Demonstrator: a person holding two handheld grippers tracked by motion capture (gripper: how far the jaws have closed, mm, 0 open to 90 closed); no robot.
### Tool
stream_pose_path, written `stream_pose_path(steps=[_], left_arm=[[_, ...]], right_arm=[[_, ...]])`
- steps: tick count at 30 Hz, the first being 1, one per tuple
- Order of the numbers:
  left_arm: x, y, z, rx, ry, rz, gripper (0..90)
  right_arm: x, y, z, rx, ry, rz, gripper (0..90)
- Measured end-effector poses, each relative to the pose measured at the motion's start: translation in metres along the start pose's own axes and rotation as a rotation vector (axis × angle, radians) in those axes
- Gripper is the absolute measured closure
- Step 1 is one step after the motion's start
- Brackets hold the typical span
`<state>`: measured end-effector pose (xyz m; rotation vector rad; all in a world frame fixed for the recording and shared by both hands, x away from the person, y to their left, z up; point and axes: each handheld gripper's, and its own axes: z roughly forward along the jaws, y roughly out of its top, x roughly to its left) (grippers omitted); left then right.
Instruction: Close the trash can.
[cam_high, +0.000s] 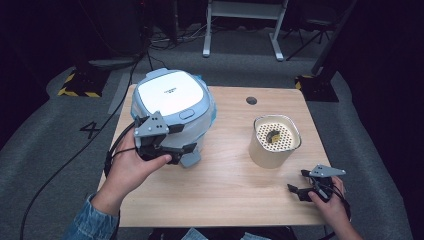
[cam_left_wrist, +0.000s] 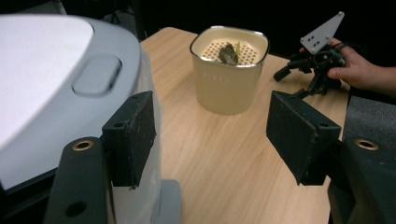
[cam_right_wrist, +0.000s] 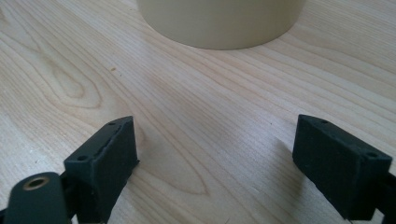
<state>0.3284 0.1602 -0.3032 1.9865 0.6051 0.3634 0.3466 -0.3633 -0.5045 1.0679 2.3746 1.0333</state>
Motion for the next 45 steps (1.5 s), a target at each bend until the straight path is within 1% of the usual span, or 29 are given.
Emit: stream_pose_path(steps=[5,9,15,19,22,26,28,29,32,37,43,45], left_arm=[[-0.003,-0.024,0.002,-0.002,0.012,-0.031,33.6],[-0.003,-0.042,0.006,0.013,0.031,-0.044,35.1],[-0.004,-0.069,0.014,0.026,0.042,-0.066,34.7],[-0.003,-0.088,0.02,0.028,0.047,-0.095,34.4],[-0.002,-0.101,0.024,0.034,0.04,-0.123,34.4],[-0.002,-0.115,0.031,0.073,0.044,-0.131,34.5],[-0.003,-0.121,0.034,0.099,0.057,-0.133,34.5],[-0.002,-0.124,0.036,0.115,0.063,-0.125,34.5],[-0.002,-0.133,0.041,0.134,0.059,-0.154,34.5],[-0.001,-0.15,0.05,0.191,0.063,-0.163,34.2],[-0.001,-0.17,0.057,0.237,0.058,-0.201,33.2],[-0.001,-0.175,0.058,0.268,0.061,-0.212,31.8]], right_arm=[[0.0,0.0,0.0,0.0,0.0,0.0,14.0],[0.0,0.0,0.0,0.0,0.0,0.0,14.0],[0.0,0.0,0.0,0.0,-0.001,0.0,14.0],[0.0,0.0,0.0,0.0,-0.001,0.0,14.0],[0.0,0.0,0.0,0.0,-0.001,0.0,14.0],[0.0,0.0,0.0,0.0,0.0,0.0,14.0],[0.0,0.0,0.0,0.0,-0.001,0.0,14.0],[0.0,0.0,0.0,0.0,-0.001,0.0,14.0],[0.0,0.0,0.0,0.0,0.0,0.0,14.0],[0.0,0.0,0.0,0.0,0.0,0.0,14.0],[0.0,0.0,0.0,0.0,-0.001,0.0,14.0],[0.0,0.0,0.0,0.0,-0.001,0.0,14.0]])
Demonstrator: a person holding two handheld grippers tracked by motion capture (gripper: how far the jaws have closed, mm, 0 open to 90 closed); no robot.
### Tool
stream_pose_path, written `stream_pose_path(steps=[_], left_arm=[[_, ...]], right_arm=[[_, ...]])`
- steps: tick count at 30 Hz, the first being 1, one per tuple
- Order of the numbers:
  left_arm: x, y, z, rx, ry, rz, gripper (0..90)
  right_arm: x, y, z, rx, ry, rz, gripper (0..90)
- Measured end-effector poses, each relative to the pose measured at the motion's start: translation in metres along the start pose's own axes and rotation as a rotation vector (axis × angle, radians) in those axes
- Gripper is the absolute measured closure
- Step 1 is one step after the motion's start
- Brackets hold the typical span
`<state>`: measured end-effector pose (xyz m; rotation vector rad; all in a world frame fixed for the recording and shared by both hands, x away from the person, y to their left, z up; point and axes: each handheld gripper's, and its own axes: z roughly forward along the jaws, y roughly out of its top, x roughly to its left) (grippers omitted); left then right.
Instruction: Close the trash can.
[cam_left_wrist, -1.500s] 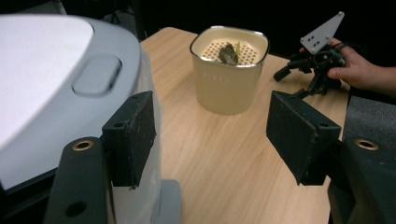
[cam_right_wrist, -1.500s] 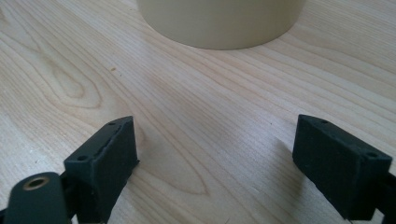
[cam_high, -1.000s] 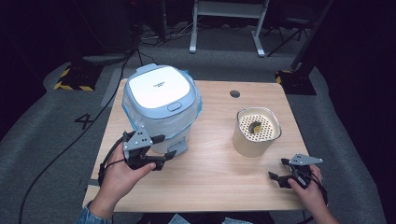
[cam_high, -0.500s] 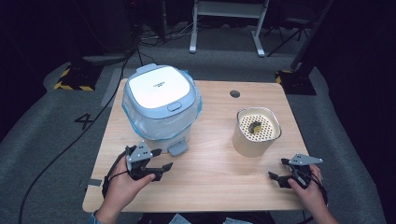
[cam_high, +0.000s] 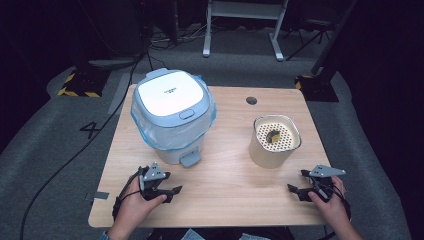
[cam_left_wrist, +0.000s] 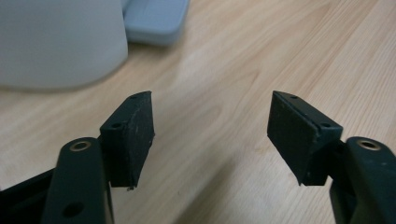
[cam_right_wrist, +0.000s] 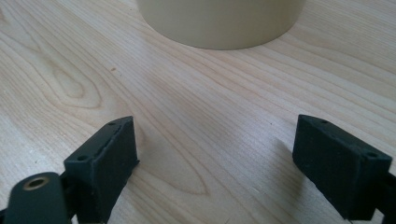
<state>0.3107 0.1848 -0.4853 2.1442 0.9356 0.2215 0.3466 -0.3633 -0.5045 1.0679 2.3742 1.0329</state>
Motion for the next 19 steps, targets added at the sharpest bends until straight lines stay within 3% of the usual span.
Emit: stream_pose_path(steps=[6,11,14,19], left_arm=[[0.001,-0.01,0.007,0.056,0.051,-0.008,27.6],[0.004,-0.013,0.012,0.019,0.074,0.028,21.0],[0.002,-0.012,0.015,0.036,0.108,0.06,16.9],[0.001,-0.011,0.016,0.037,0.106,0.05,15.6]], right_arm=[[0.0,0.0,0.0,0.0,0.0,0.0,14.0],[0.0,0.0,0.0,0.0,0.0,-0.001,14.0],[0.0,0.0,0.0,0.0,0.0,-0.001,14.0],[0.0,0.0,0.0,0.0,-0.001,-0.001,14.0]])
